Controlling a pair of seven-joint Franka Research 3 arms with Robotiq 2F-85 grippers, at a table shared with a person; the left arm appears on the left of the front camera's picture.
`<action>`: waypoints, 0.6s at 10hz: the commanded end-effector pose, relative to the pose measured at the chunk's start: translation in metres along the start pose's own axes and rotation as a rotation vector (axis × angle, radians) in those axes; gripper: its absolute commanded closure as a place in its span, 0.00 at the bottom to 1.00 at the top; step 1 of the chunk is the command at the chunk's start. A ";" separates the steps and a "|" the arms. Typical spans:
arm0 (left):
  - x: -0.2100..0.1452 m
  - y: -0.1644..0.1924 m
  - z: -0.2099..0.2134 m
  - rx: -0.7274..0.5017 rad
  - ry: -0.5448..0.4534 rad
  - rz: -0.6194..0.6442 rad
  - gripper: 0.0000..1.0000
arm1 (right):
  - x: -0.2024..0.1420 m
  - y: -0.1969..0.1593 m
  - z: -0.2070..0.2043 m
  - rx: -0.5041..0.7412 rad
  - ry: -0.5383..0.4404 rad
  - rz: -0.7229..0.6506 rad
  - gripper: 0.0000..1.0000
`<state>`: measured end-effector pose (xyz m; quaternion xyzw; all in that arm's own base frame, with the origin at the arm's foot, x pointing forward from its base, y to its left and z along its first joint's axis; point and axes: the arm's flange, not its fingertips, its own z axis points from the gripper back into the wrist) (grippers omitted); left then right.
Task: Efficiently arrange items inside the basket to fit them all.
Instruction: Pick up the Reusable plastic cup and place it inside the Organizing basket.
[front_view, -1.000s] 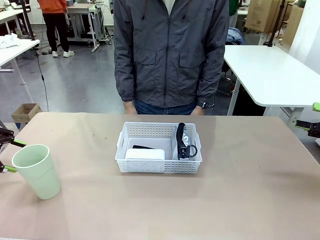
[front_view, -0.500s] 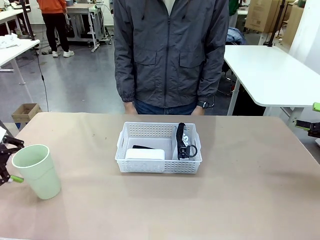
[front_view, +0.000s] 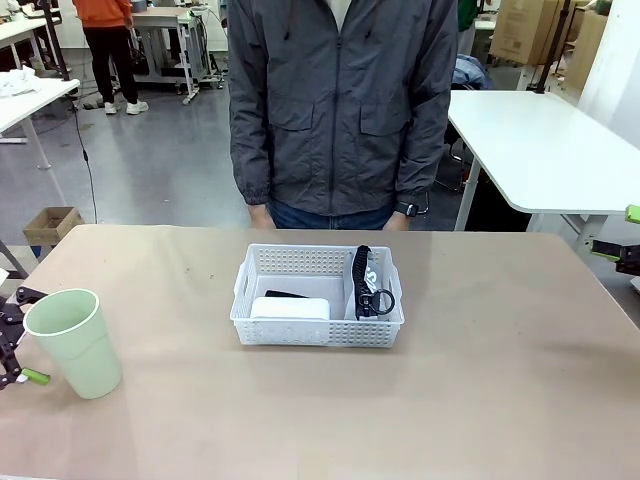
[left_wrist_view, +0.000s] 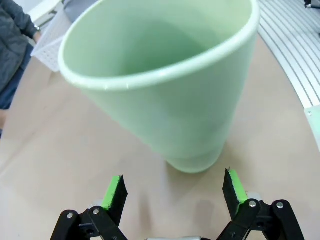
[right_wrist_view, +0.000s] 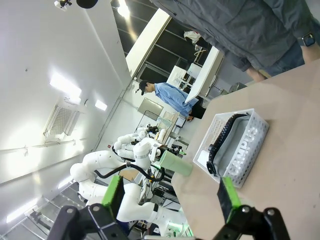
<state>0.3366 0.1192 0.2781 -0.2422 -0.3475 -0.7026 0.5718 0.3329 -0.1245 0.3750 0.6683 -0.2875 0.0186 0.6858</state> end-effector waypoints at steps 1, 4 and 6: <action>-0.025 0.004 -0.022 -0.006 -0.084 -0.034 0.00 | 0.003 0.004 -0.001 -0.009 -0.010 -0.019 0.00; -0.027 0.009 -0.034 -0.073 -0.130 -0.030 0.00 | 0.003 0.004 -0.001 -0.009 -0.010 -0.019 0.00; -0.029 0.011 -0.042 -0.094 -0.160 -0.026 0.00 | 0.003 0.004 -0.001 -0.009 -0.010 -0.019 0.00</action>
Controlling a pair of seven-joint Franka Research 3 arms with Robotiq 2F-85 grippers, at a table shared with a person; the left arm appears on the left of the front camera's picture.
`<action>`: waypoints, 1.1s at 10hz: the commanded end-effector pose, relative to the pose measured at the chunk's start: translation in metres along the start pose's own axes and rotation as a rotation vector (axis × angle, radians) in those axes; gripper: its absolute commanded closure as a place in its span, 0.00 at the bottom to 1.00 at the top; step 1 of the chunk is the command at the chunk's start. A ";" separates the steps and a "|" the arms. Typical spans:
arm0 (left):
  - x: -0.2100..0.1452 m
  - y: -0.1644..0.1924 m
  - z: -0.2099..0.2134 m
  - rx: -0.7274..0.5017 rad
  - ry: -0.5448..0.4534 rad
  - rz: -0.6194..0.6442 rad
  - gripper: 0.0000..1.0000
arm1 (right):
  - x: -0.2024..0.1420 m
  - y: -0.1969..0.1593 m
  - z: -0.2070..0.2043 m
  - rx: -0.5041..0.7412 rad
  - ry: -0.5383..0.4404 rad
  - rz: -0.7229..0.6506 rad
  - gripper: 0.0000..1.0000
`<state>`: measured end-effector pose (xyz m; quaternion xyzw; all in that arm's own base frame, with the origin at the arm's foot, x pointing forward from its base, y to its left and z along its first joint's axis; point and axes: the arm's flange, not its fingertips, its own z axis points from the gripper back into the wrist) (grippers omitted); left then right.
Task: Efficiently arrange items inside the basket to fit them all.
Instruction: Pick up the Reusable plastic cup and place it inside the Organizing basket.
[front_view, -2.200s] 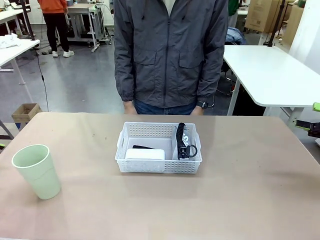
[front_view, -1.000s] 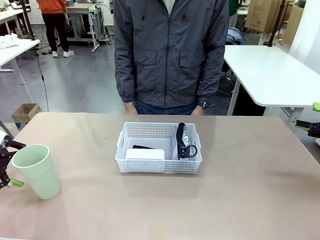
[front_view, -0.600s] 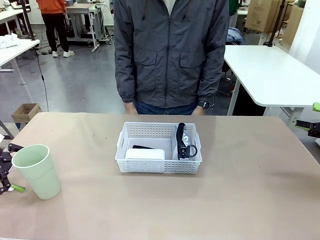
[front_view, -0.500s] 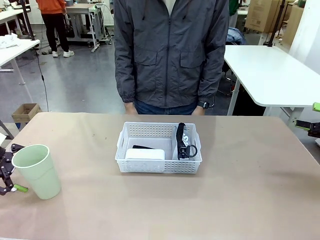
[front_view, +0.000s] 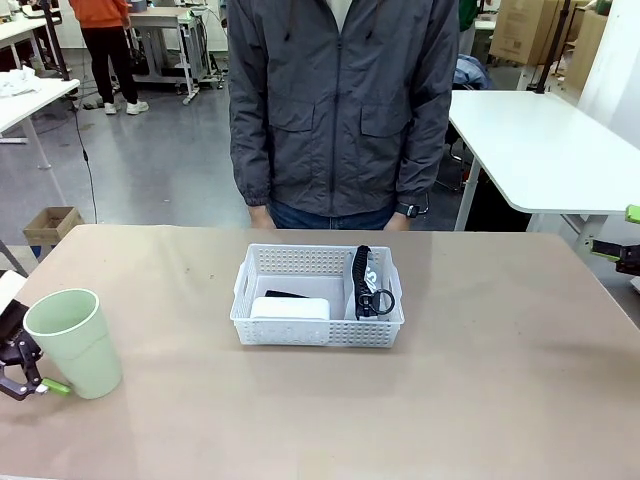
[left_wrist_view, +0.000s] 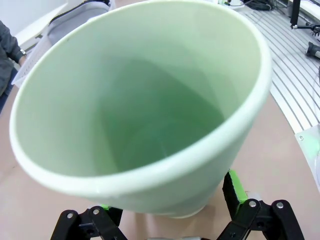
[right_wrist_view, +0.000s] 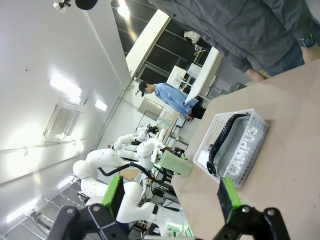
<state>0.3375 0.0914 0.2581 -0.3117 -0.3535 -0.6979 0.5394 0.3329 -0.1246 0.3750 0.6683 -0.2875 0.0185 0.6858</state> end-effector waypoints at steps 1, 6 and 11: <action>-0.033 0.014 -0.006 -0.014 -0.037 -0.039 0.00 | 0.003 0.004 -0.001 -0.009 -0.010 -0.019 0.00; -0.037 0.020 -0.003 -0.021 -0.234 0.001 0.00 | 0.003 0.004 -0.001 -0.009 -0.010 -0.019 0.00; -0.036 0.022 0.001 -0.005 -0.495 0.041 0.00 | 0.003 0.004 -0.001 -0.009 -0.010 -0.019 0.00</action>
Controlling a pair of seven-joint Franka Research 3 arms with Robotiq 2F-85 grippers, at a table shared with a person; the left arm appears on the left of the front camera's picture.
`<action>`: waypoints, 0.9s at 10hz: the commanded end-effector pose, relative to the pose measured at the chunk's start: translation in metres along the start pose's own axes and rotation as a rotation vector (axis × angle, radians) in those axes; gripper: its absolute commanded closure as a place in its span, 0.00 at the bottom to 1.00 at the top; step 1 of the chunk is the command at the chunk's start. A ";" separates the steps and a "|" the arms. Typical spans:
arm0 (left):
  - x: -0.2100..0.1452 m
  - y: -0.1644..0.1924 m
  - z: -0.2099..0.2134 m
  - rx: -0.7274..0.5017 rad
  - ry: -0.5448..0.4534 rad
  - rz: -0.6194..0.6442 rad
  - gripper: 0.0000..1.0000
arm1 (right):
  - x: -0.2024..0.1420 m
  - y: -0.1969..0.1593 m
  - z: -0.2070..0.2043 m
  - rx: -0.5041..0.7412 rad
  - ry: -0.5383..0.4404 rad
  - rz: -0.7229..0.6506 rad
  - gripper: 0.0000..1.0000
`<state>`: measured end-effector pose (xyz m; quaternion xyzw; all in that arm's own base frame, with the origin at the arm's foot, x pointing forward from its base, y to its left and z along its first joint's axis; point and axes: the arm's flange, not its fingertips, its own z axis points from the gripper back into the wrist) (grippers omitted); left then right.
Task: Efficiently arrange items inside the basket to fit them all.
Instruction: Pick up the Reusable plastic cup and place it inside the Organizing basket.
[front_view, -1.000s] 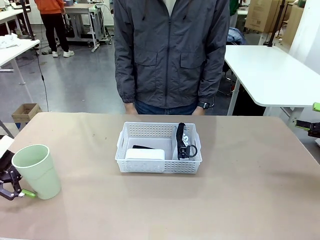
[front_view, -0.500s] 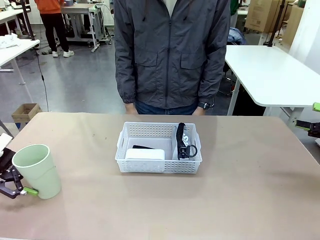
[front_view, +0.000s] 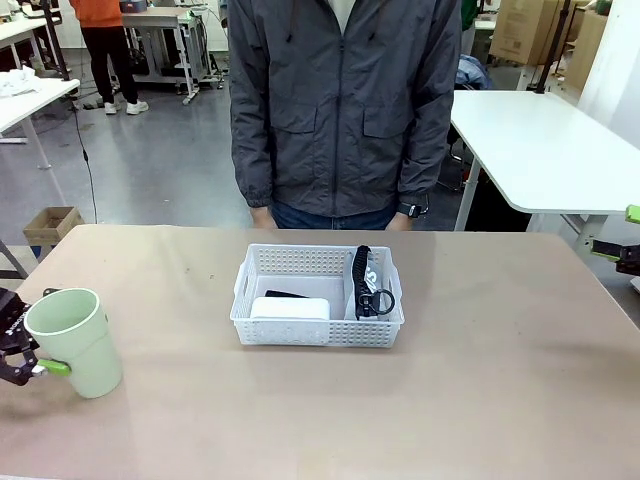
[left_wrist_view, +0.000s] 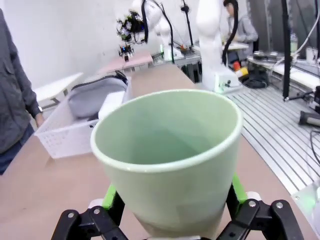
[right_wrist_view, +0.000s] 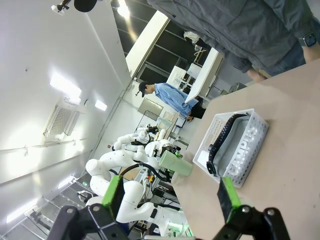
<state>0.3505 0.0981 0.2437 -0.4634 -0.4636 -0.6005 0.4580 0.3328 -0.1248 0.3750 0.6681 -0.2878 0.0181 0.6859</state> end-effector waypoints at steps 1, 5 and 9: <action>-0.016 0.015 0.009 -0.001 -0.050 0.016 0.00 | 0.003 0.004 -0.001 -0.009 -0.009 -0.019 0.00; -0.016 0.015 0.006 -0.012 -0.017 0.006 0.50 | 0.003 0.004 -0.001 -0.009 -0.009 -0.019 0.00; -0.015 0.015 0.006 -0.010 -0.016 0.011 1.00 | 0.003 0.004 -0.001 -0.009 -0.009 -0.019 0.00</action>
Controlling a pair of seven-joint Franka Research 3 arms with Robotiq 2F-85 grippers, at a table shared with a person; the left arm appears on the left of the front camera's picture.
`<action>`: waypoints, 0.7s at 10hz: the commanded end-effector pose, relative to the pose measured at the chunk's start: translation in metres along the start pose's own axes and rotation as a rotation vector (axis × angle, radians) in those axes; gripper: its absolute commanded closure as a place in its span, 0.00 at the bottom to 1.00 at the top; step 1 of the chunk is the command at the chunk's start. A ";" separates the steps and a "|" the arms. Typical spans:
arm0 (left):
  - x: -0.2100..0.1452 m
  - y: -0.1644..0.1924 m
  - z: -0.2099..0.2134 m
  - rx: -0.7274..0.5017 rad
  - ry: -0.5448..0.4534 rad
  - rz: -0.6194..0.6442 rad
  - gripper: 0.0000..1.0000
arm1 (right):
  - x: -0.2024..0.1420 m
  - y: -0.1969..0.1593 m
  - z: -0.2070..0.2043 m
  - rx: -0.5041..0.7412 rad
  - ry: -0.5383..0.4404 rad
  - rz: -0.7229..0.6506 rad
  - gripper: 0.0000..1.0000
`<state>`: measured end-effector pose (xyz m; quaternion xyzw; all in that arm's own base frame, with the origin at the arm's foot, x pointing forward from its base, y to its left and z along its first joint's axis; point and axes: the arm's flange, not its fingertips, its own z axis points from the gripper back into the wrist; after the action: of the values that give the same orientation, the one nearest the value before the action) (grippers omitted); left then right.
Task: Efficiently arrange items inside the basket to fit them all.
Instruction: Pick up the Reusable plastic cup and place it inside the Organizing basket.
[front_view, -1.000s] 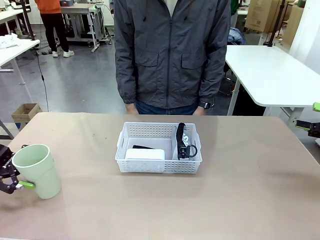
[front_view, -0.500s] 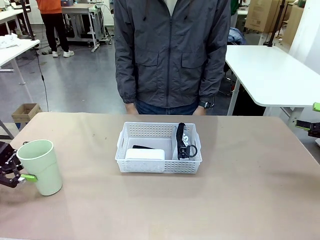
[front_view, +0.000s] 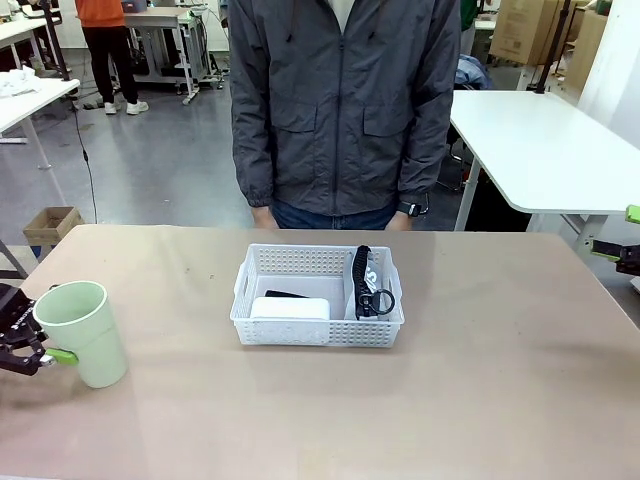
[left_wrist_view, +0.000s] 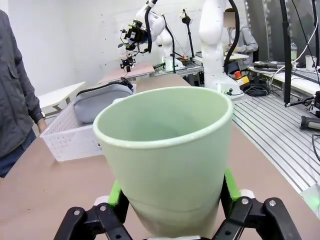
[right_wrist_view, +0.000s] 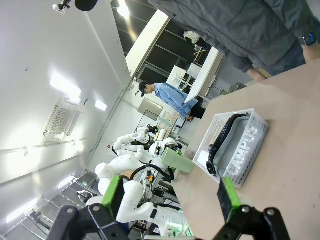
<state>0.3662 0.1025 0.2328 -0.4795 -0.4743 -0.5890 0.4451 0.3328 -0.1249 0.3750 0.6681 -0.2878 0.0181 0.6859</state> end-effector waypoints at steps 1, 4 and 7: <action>0.002 0.001 0.003 0.002 0.045 0.010 0.66 | 0.003 0.004 -0.001 -0.009 -0.009 -0.019 0.00; 0.044 0.001 0.015 0.002 0.183 0.003 0.67 | 0.003 0.004 -0.001 -0.009 -0.009 -0.019 0.00; 0.093 0.009 0.011 -0.107 0.322 0.155 1.00 | 0.003 0.004 -0.001 -0.009 -0.009 -0.019 0.00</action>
<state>0.3724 0.1092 0.3065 -0.4270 -0.3745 -0.6380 0.5200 0.3328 -0.1248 0.3749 0.6681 -0.2877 0.0181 0.6860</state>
